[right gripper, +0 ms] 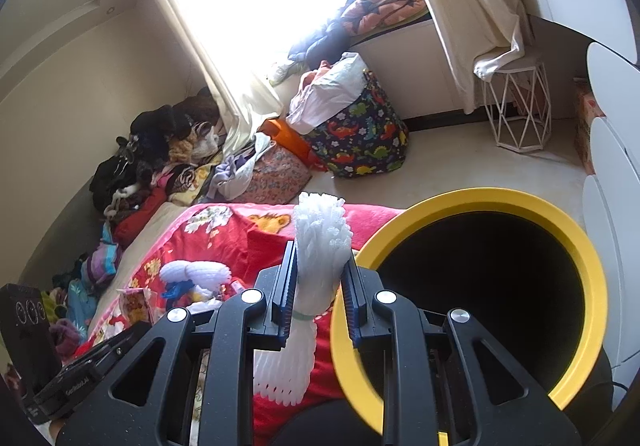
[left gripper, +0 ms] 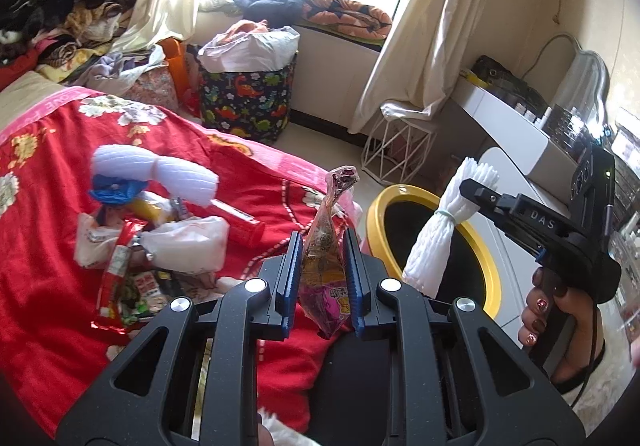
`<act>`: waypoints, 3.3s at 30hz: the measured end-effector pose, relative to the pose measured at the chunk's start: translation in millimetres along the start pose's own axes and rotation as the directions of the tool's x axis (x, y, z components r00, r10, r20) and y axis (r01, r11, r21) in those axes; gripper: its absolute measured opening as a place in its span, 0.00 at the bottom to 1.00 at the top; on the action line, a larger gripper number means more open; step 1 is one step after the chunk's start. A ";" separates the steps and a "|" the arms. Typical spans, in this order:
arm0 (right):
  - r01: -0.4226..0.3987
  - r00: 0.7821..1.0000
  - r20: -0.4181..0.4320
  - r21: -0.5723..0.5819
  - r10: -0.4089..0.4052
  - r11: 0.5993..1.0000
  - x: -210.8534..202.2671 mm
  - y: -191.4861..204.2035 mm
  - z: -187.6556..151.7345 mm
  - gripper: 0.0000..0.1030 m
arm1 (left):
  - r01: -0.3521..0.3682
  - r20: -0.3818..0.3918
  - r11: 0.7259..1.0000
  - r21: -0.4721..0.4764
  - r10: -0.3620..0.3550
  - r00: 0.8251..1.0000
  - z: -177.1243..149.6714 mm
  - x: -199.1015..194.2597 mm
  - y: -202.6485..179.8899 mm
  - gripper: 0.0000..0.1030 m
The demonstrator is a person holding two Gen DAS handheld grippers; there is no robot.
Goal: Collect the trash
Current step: 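Carry the fork bundle and snack bag over the yellow-rimmed bin with both grippers, then open the left gripper over the bin while the right releases the fork bundle inside, then move both open grippers back toward the trash pile on the bedspread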
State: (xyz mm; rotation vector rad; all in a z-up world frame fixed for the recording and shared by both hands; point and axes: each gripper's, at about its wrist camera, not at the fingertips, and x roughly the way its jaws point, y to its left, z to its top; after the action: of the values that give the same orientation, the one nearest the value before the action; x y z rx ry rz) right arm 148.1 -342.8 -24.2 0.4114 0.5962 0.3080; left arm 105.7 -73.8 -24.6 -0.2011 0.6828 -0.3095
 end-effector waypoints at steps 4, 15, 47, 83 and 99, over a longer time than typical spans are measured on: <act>0.021 1.000 0.016 0.017 -0.021 1.000 -4.6 -9.3 1.0 0.20 | 0.014 -0.005 1.000 0.016 -0.014 1.000 0.1 4.8 -9.5 0.15; 0.095 0.994 0.054 0.053 -0.098 0.994 -15.5 -35.5 1.6 0.20 | 0.047 -0.026 0.998 0.052 -0.045 0.999 -3.0 15.8 -31.5 0.15; 0.258 0.961 0.078 0.107 -0.266 0.960 -23.5 -85.8 -2.5 0.20 | 0.136 -0.085 0.985 0.102 -0.128 0.988 -5.2 62.9 -81.8 0.15; 0.282 0.952 0.063 0.185 -0.298 0.941 -30.0 -112.9 -4.8 0.62 | 0.131 -0.122 0.990 0.045 -0.125 0.985 4.3 107.5 -87.1 0.89; 0.259 0.960 0.082 0.121 -0.269 0.958 -28.9 -89.9 -1.7 0.65 | 0.080 -0.059 0.996 0.033 -0.078 0.995 6.0 78.0 -70.1 0.89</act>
State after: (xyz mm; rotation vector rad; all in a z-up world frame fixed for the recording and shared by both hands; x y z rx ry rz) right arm 138.8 -432.3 -52.8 0.4433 0.5659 -0.0012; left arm 151.7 -165.7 -46.0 -0.1859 0.7274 -0.4039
